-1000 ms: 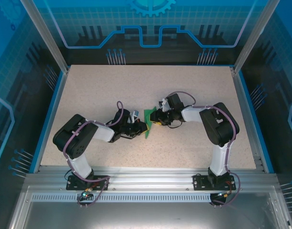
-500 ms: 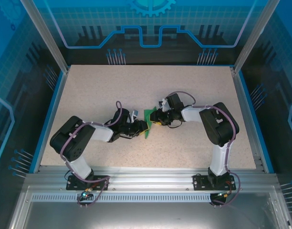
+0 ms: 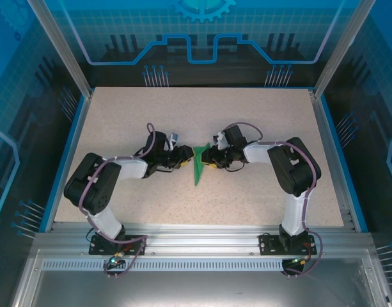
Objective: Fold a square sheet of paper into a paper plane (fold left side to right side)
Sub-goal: Fold the wing for the fifth time at the center of the table.
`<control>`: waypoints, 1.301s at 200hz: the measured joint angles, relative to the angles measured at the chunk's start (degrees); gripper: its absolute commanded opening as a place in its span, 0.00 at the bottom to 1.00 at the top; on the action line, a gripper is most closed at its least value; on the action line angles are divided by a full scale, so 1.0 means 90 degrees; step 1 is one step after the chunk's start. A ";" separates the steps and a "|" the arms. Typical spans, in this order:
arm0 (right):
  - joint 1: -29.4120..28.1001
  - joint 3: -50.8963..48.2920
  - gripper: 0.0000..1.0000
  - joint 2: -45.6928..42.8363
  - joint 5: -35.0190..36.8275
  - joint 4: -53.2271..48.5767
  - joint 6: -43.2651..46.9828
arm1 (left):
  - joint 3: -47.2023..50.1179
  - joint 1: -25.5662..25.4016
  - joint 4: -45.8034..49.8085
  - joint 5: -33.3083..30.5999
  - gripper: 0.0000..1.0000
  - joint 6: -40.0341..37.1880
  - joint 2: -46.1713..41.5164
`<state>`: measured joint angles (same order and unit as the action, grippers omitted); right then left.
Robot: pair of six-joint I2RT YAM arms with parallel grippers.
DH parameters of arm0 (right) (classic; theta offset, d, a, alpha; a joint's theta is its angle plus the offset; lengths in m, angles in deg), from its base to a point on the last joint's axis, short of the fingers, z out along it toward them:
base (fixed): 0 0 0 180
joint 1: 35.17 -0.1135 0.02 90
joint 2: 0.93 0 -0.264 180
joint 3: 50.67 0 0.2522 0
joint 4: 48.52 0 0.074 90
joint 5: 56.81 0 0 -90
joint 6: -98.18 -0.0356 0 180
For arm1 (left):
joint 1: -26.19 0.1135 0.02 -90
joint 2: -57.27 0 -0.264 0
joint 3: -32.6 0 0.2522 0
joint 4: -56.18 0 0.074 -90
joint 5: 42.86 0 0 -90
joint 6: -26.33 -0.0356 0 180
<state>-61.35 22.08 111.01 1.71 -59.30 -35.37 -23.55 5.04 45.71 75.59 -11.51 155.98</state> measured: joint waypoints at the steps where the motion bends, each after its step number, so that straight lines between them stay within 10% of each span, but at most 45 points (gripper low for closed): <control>1: 0.0000 0.0000 0.40 0.0000 0.0000 0.0000 0.0000 | -0.0017 0.0000 0.0000 0.0000 0.43 0.0000 0.0024; 260: 0.0000 0.0078 0.43 0.0024 -0.0002 -0.0134 0.0007 | -0.0913 0.0000 0.0454 0.0323 0.00 -0.0413 0.1122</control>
<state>-61.35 22.78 111.23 1.68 -60.50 -35.31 -31.77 5.04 49.80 78.50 -15.23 166.08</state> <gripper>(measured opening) 0.418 0.065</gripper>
